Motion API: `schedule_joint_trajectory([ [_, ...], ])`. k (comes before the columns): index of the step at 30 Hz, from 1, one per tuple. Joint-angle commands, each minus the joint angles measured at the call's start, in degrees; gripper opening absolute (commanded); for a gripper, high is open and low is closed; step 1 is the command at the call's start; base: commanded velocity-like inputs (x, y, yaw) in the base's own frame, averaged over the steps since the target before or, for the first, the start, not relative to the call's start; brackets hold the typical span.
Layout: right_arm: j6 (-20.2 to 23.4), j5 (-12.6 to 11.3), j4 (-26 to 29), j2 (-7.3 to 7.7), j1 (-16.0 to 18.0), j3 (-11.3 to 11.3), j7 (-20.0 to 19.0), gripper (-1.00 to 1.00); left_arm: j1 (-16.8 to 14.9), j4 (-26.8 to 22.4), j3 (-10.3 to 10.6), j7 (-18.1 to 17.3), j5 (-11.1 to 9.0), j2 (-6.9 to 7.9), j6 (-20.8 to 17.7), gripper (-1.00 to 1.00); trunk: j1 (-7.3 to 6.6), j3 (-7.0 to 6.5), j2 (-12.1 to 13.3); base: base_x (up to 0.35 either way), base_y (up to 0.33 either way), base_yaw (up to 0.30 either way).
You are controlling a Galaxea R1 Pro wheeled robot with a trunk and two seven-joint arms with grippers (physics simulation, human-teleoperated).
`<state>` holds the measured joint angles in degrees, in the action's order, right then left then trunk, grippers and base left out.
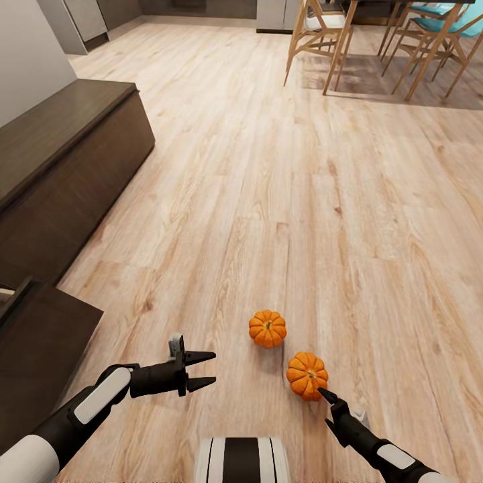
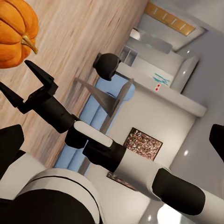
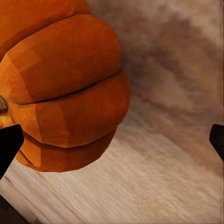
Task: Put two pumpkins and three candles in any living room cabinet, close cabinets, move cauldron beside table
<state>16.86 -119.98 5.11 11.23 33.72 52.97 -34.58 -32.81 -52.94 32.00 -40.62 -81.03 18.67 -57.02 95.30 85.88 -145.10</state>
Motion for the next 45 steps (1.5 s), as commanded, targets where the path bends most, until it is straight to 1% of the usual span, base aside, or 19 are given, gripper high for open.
schedule_joint_trajectory([
  [1,0.3,-0.6,0.0,0.02,0.0,0.4,-0.1,1.0,-0.1,0.0,0.2,-0.3,-0.1,0.05,-0.1,1.0,0.01,0.26,0.0,0.0,0.0,0.0],
  [2,0.3,-0.6,0.0,0.02,0.0,0.4,-0.1,1.0,-0.1,0.0,0.2,-0.3,-0.1,0.05,-0.1,1.0,0.04,0.48,0.0,0.0,0.0,0.0],
  [45,0.4,-0.7,0.0,0.02,0.0,0.4,-0.1,1.0,-0.1,0.0,0.2,-0.3,-0.1,0.05,-0.1,1.0,0.04,0.48,0.0,0.023,0.009,0.0],
])
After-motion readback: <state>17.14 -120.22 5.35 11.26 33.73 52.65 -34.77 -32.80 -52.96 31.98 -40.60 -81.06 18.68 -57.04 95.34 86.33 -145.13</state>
